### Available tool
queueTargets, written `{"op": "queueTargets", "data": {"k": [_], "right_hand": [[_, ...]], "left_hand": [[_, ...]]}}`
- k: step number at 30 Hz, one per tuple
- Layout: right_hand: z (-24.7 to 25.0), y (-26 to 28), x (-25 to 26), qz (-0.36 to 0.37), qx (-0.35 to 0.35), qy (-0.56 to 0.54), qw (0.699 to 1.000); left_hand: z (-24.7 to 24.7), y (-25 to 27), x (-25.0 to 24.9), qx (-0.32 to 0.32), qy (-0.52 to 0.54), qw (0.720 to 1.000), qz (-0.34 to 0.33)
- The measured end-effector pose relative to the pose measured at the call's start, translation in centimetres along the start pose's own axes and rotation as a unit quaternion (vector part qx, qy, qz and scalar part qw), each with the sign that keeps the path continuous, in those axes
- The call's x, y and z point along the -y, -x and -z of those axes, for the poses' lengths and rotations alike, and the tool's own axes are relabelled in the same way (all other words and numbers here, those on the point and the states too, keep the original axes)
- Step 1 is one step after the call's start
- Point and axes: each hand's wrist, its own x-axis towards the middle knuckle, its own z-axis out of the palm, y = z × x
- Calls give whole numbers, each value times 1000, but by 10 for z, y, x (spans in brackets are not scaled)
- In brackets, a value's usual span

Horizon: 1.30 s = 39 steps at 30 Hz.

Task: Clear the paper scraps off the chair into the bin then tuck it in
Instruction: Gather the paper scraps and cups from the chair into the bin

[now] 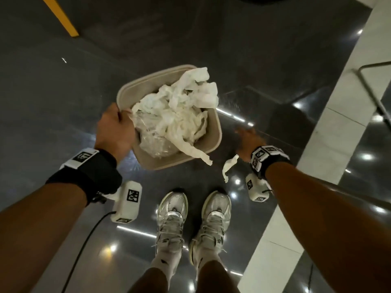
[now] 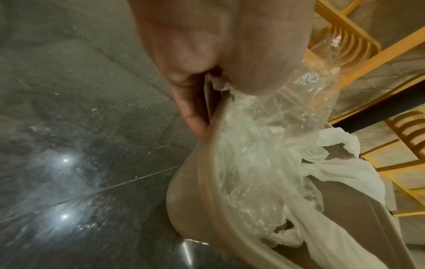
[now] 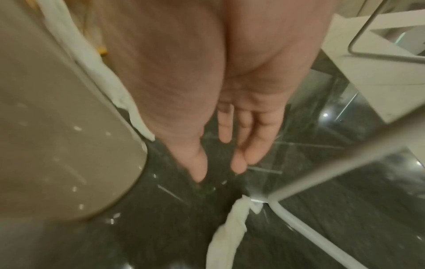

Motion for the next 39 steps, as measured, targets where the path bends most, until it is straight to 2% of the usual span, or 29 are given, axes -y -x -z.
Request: {"op": "queueTargets", "data": {"k": [4,8,10,12,15,17,20,22,23,27,29,31,33,34,35,37,39], "right_hand": [[-68,-22,-11,3,120,25,992],[-99,-30,-15,-26,97,5,995],[-84,-28,-11,-53,60,-28,996],[-60,-27,-7,-46,-1,-79,996],[-13,-36,9,-7,-120,-178,977],[23,-52,30,63,-175,-222,957],[63,-64,70,192,-139,-143,961],[74,-69,90,179,-56,-113,976],[76,-71,94,161,-42,-92,982],[90,-54,89,150,-91,-25,984],[96,-43,77,157,-89,-102,978],[102,-30,73,186,-29,-157,969],[111,-22,75,212,30,-140,967],[115,-20,73,220,53,-93,969],[118,-13,74,228,57,-31,972],[120,3,69,241,12,63,968],[128,23,58,216,-13,34,976]], "left_hand": [[-5,-6,2,-20,18,999,-28],[-7,-8,9,-24,30,998,-49],[-7,-8,9,-27,14,998,-56],[-8,-8,7,-29,19,998,-62],[-10,-5,1,-30,23,997,-60],[-11,-5,-1,-36,12,997,-65],[-10,-5,0,-32,-6,997,-66],[-8,-5,0,-19,-4,998,-63],[-7,-5,-1,-10,-7,998,-62],[-2,1,-4,55,-41,995,-73],[-3,9,-9,97,-55,990,-81],[-7,17,-15,136,-54,984,-98],[-12,22,-19,155,-71,978,-119],[-15,22,-18,158,-78,976,-125],[-18,23,-18,159,-82,975,-131],[-19,28,-20,164,-91,973,-136],[-17,33,-23,167,-98,972,-130]]}}
